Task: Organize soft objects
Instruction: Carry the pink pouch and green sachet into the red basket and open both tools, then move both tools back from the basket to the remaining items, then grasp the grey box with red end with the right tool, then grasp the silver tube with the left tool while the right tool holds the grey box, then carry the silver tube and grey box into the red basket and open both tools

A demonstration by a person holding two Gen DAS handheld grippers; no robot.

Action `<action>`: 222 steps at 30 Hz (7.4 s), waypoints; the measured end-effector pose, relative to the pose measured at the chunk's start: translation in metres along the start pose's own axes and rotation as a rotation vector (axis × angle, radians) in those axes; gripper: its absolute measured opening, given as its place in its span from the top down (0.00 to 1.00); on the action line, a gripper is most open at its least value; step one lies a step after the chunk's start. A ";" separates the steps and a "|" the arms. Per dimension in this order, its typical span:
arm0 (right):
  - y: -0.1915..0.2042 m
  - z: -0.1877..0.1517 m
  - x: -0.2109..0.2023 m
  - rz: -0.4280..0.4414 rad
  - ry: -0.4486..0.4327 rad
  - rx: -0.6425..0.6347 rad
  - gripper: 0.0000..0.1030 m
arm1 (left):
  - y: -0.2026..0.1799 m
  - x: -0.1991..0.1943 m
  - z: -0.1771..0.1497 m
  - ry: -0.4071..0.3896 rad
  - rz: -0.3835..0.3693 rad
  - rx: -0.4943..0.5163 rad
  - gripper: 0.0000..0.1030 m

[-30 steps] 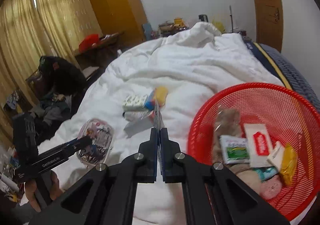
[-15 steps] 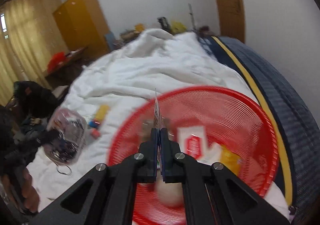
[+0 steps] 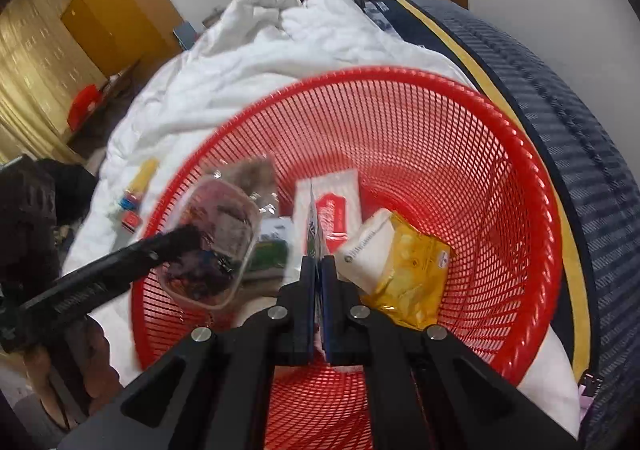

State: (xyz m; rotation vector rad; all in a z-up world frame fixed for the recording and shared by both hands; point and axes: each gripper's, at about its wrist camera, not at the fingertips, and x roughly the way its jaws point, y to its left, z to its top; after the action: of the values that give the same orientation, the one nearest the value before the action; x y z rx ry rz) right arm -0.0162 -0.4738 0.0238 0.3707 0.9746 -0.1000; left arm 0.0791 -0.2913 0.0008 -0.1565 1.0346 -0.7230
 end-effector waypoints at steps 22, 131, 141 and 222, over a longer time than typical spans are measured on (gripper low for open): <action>0.007 -0.007 0.018 -0.158 0.050 -0.097 0.55 | -0.017 0.026 -0.026 0.028 0.112 0.171 0.51; 0.268 -0.001 0.174 0.267 0.098 0.014 0.46 | 0.275 -0.135 -0.087 -0.348 0.098 -0.490 0.17; 0.259 -0.011 0.145 0.355 0.070 0.017 0.71 | 0.272 -0.132 -0.086 -0.342 0.116 -0.477 0.17; 0.082 0.008 -0.041 0.114 -0.079 -0.251 0.71 | 0.128 -0.097 -0.016 -0.138 -0.163 -0.328 0.85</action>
State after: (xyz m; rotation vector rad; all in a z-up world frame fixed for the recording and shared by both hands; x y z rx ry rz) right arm -0.0128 -0.4034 0.0835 0.1888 0.8743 0.1098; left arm 0.0968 -0.1314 0.0063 -0.5714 1.0101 -0.6747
